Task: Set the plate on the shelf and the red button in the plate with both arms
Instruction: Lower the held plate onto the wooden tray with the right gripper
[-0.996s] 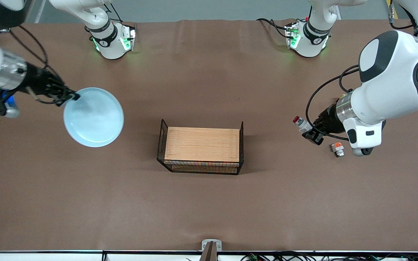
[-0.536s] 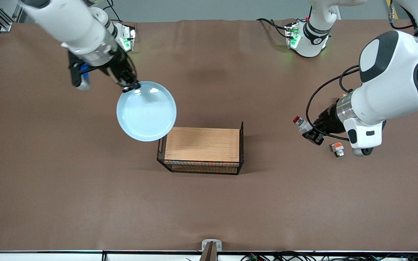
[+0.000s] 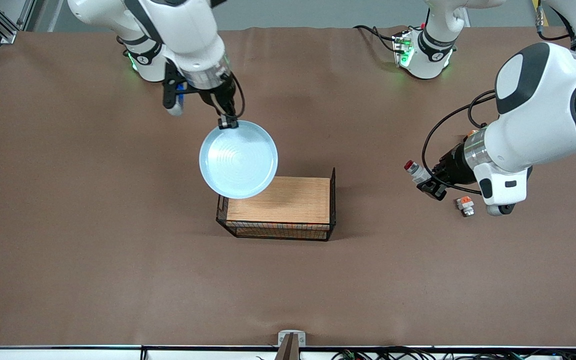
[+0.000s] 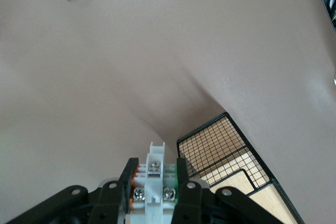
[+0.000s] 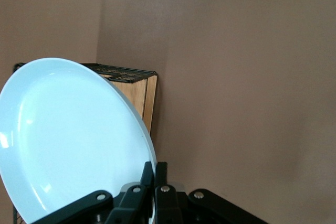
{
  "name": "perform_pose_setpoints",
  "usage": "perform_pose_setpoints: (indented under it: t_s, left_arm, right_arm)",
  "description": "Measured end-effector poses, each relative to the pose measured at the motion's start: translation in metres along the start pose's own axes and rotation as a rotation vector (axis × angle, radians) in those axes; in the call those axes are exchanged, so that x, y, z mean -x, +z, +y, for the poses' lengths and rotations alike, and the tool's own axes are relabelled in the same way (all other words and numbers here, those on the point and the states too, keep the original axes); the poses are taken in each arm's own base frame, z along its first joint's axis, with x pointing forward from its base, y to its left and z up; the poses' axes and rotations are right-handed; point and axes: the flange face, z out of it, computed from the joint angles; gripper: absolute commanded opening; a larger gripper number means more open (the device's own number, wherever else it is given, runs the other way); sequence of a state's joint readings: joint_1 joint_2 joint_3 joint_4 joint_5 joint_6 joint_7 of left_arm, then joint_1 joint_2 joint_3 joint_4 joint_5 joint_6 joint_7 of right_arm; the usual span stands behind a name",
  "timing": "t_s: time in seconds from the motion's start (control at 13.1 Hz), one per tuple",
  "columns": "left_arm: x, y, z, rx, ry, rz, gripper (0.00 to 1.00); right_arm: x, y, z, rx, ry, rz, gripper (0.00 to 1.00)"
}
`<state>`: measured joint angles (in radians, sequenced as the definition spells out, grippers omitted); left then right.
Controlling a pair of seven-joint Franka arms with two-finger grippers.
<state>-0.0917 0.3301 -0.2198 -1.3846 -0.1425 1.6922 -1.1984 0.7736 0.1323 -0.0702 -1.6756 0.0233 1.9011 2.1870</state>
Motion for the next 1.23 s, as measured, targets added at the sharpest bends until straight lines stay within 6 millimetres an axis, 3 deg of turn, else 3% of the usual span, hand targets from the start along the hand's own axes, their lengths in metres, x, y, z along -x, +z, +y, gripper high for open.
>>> perform_pose_setpoints:
  t_s: [0.31,0.61,0.92,1.23]
  left_arm:
    - [-0.001,0.003,0.000,-0.004,-0.001,-0.002,0.28]
    - [-0.002,0.004,0.001,-0.006,-0.002,-0.004,0.28]
    - [0.001,0.012,0.004,-0.016,0.004,-0.010,0.28]
    - [0.017,0.018,0.012,-0.013,-0.023,-0.010,0.28]
  right_arm:
    - [0.043,0.043,0.012,-0.024,0.047,0.035,0.00]
    - [0.073,0.071,0.025,-0.040,0.072,0.042,0.00]
    - [0.084,0.092,0.020,-0.060,0.102,0.050,0.00]
    - [0.093,0.116,0.011,-0.073,0.110,0.058,0.00]
